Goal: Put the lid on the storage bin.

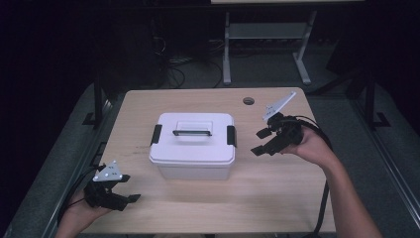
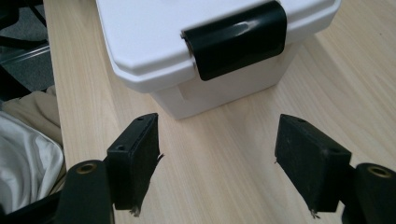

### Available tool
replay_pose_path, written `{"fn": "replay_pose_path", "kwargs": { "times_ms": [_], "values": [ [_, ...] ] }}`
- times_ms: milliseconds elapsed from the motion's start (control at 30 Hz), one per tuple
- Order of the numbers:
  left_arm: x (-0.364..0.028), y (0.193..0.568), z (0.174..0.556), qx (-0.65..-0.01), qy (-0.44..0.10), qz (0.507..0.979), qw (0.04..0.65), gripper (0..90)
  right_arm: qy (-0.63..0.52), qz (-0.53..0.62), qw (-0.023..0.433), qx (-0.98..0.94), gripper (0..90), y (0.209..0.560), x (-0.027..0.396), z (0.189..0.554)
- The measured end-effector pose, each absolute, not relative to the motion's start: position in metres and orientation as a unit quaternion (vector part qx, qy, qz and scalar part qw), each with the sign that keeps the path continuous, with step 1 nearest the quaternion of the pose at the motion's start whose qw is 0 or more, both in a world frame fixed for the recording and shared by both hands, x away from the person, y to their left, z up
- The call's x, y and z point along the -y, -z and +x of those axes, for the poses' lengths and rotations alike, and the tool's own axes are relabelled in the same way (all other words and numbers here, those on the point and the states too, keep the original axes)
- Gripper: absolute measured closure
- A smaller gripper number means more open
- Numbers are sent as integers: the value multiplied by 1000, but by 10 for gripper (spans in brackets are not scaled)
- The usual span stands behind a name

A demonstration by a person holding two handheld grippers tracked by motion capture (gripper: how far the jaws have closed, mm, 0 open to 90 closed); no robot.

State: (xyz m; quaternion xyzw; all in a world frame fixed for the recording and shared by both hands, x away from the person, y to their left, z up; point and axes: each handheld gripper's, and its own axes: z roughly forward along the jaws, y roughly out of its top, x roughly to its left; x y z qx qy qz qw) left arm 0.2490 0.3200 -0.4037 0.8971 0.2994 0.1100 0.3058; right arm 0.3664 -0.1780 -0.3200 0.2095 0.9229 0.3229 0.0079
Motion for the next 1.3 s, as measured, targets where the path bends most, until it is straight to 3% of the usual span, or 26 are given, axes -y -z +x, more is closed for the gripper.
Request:
{"fn": "replay_pose_path", "kwargs": {
  "times_ms": [1300],
  "values": [
    [-319,405,249,-300,-112,899,300,240,-322,245,-13,-914,299,363,209,351]
  ]
}}
